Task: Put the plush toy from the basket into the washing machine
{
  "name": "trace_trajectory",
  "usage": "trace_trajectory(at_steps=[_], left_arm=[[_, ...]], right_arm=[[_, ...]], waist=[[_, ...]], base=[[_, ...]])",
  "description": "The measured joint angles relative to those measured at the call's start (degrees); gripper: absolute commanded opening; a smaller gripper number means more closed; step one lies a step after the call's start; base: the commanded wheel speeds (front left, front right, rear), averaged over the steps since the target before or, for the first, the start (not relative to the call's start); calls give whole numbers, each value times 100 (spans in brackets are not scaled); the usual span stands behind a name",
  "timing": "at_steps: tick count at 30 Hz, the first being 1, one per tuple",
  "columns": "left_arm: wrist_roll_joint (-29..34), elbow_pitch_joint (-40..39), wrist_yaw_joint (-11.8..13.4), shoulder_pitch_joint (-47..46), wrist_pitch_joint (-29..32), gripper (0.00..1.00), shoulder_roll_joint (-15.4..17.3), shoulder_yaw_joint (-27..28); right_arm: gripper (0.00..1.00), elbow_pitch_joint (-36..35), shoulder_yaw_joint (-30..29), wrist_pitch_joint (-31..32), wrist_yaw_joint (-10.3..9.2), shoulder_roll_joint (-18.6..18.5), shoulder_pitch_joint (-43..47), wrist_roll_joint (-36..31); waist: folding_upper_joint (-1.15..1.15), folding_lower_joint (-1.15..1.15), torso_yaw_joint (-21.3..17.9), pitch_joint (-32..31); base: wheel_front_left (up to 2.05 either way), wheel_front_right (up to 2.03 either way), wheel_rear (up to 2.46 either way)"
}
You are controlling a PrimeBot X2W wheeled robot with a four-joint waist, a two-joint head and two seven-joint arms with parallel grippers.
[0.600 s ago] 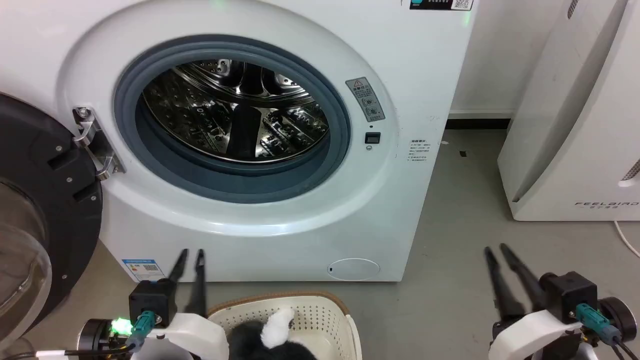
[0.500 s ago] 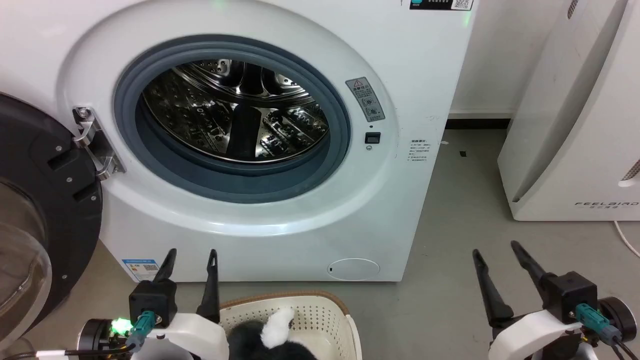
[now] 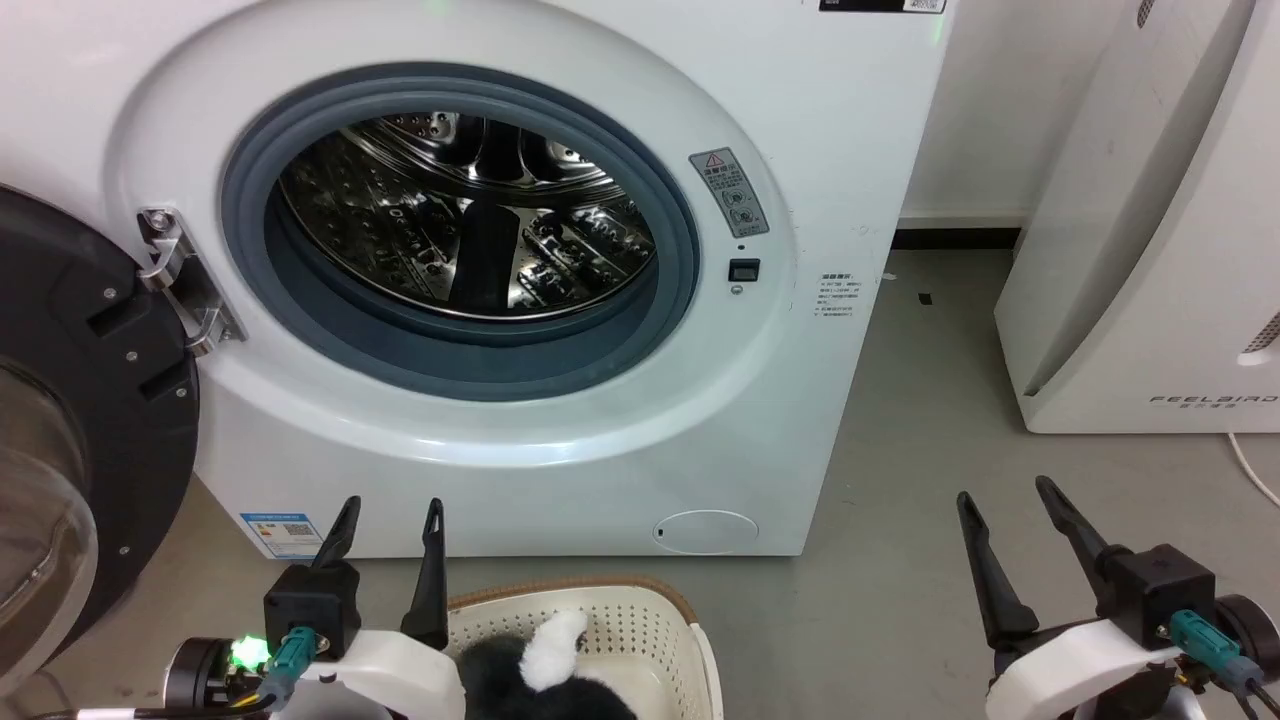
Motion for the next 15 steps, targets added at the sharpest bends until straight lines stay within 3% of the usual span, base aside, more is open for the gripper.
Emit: trace_trajectory(at_steps=[15], left_arm=[[-92, 377, -19, -83, -174, 100, -1, -88]], right_arm=[[100, -102, -48, -167, 0, 0, -104, 102]], waist=[[0, 0, -67, 290]], base=[[0, 0, 0]])
